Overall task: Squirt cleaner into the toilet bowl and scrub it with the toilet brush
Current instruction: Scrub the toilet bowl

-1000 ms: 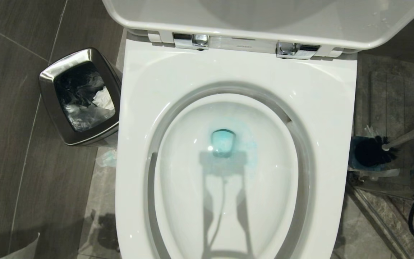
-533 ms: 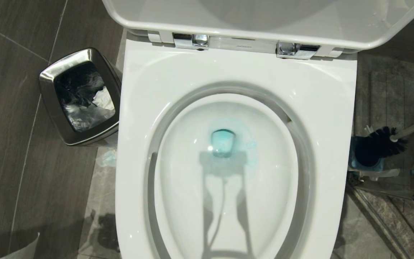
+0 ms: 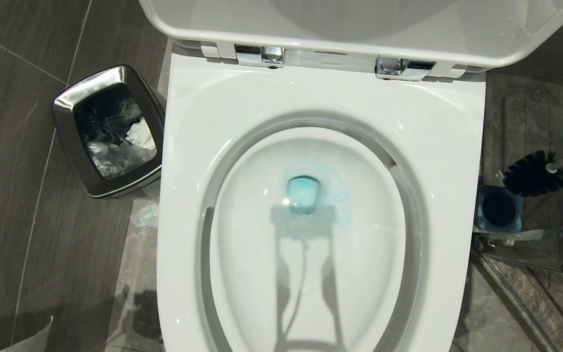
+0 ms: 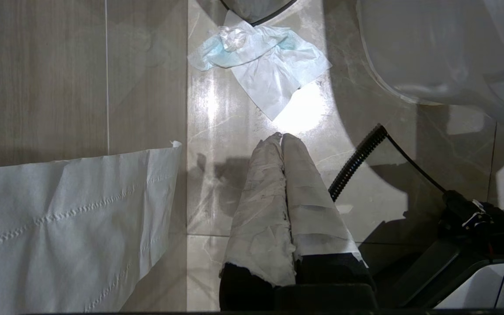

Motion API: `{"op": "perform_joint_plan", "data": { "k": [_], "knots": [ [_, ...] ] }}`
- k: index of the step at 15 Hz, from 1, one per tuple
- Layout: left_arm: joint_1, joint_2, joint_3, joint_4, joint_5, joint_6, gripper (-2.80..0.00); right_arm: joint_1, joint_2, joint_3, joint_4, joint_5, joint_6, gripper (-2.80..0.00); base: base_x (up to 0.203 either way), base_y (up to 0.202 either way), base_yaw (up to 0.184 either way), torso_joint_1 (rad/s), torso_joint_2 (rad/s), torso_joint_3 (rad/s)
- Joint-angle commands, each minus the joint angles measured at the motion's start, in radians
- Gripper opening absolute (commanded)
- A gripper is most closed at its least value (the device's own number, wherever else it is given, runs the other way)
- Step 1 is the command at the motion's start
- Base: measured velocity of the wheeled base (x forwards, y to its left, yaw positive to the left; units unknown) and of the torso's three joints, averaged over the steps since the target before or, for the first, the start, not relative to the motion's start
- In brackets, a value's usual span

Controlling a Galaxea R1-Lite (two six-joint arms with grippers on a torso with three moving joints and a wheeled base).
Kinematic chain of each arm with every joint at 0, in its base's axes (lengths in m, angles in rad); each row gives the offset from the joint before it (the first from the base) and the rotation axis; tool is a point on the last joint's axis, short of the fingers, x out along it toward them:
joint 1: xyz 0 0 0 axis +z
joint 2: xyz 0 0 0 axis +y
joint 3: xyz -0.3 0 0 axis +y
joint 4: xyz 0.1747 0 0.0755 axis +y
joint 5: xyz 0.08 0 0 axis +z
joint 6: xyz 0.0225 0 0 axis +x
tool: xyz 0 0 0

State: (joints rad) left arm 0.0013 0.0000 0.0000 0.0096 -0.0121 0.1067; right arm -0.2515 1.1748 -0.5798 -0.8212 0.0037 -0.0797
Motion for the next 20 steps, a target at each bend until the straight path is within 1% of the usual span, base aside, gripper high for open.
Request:
{"op": "perform_joint_plan", "data": {
  "k": [1,3,5,7,10,11,12,15,17,20],
  "knots": [
    [0.000,0.000,0.002,0.001,0.000,0.001,-2.80,0.000,-0.072,-0.050,0.085,0.005,0.016,-2.80,0.000,0.000,0.000,0.000,0.00,0.000],
    [0.000,0.001,0.002,0.001,0.000,0.001,-2.80,0.000,-0.107,-0.072,0.148,0.014,0.028,-2.80,0.000,0.000,0.000,0.000,0.00,0.000],
    [0.000,0.001,0.002,0.001,0.000,0.001,-2.80,0.000,-0.150,-0.109,0.255,0.029,0.039,-2.80,0.000,0.000,0.000,0.000,0.00,0.000],
    [0.000,0.002,0.002,0.001,0.000,0.001,-2.80,0.000,-0.197,-0.177,0.423,0.048,0.042,-2.80,0.000,0.000,0.000,0.000,0.00,0.000],
    [0.000,0.001,0.001,0.000,0.000,0.001,-2.80,0.000,-0.265,-0.321,0.713,0.099,0.058,-2.80,0.000,0.000,0.000,0.000,0.00,0.000],
    [0.000,0.002,0.002,0.000,0.000,0.001,-2.80,0.000,-0.281,-0.355,0.782,0.114,0.061,-2.80,0.000,0.000,0.000,0.000,0.00,0.000],
    [0.000,0.002,0.002,0.001,0.000,0.001,-2.80,0.000,-0.291,-0.373,0.811,0.123,0.063,-2.80,0.000,0.000,0.000,0.000,0.00,0.000],
    [0.000,0.002,0.001,0.001,0.000,0.001,-2.80,0.001,-0.293,-0.379,0.816,0.143,0.065,-2.80,0.000,0.000,0.000,0.000,0.00,0.000],
    [0.000,0.001,0.002,0.000,0.000,0.001,-2.80,0.003,-0.289,-0.401,0.818,0.159,0.083,-2.80,0.000,0.000,0.000,0.000,0.00,0.000],
    [0.000,0.002,0.000,0.001,0.000,0.001,-2.80,0.003,-0.288,-0.454,0.865,0.253,0.087,-2.80,0.000,0.000,0.000,0.000,0.00,0.000]
  ]
}}
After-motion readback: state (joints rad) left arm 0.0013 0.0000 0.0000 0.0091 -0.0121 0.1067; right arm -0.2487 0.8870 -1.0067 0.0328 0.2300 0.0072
